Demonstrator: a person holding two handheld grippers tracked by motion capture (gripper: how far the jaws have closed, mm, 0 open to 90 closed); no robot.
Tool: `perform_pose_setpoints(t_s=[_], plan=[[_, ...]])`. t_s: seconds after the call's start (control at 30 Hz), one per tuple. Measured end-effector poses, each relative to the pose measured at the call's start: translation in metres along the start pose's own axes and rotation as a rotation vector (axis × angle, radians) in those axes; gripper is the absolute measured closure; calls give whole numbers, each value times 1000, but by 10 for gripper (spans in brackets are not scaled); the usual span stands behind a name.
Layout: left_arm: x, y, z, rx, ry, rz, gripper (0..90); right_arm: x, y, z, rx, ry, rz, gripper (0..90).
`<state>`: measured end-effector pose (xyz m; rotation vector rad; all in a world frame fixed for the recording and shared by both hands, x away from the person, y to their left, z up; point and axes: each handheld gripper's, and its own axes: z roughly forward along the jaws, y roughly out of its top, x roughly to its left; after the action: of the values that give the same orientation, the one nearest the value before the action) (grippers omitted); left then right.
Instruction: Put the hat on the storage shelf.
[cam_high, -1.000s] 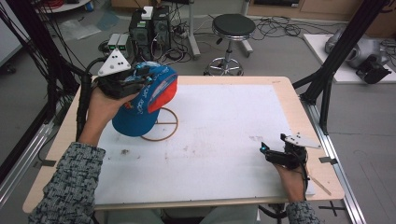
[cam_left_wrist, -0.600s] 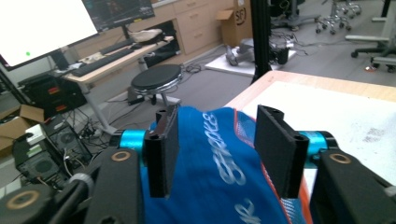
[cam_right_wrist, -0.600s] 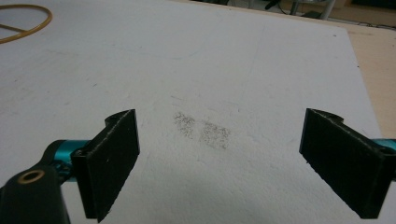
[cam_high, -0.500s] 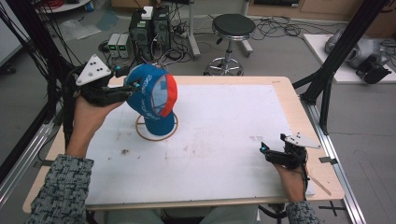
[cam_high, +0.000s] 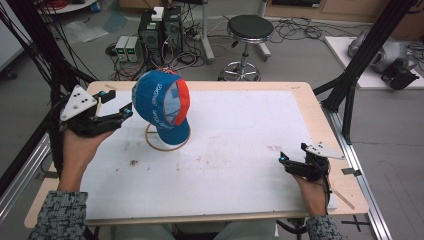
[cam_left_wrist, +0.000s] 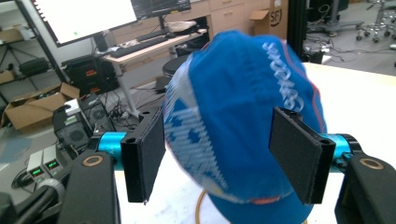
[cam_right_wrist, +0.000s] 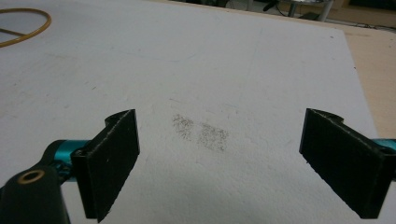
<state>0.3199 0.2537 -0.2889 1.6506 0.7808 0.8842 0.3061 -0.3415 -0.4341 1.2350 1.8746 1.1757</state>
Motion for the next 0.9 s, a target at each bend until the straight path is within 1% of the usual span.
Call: perform_pose_setpoints(t_s=[0.3,0.37,0.43,0.5,0.63,0.83,0.9], plan=[[7,-29,-19,2,49,-54,323,-1,0,1,-5,-2,7,111],[8,-36,-22,3,68,-72,311,-1,0,1,-5,-1,8,111],[9,-44,-24,11,91,-81,288,-1,1,2,-7,-1,5,111],[10,-52,-25,13,102,-92,284,-1,1,2,-8,-1,3,111],[12,-65,-25,21,111,-121,256,0,2,3,-15,-3,0,111],[11,-82,-24,19,117,-131,215,0,2,3,-14,-4,3,111],[10,-85,-22,31,112,-134,204,0,2,3,-13,-5,2,111]])
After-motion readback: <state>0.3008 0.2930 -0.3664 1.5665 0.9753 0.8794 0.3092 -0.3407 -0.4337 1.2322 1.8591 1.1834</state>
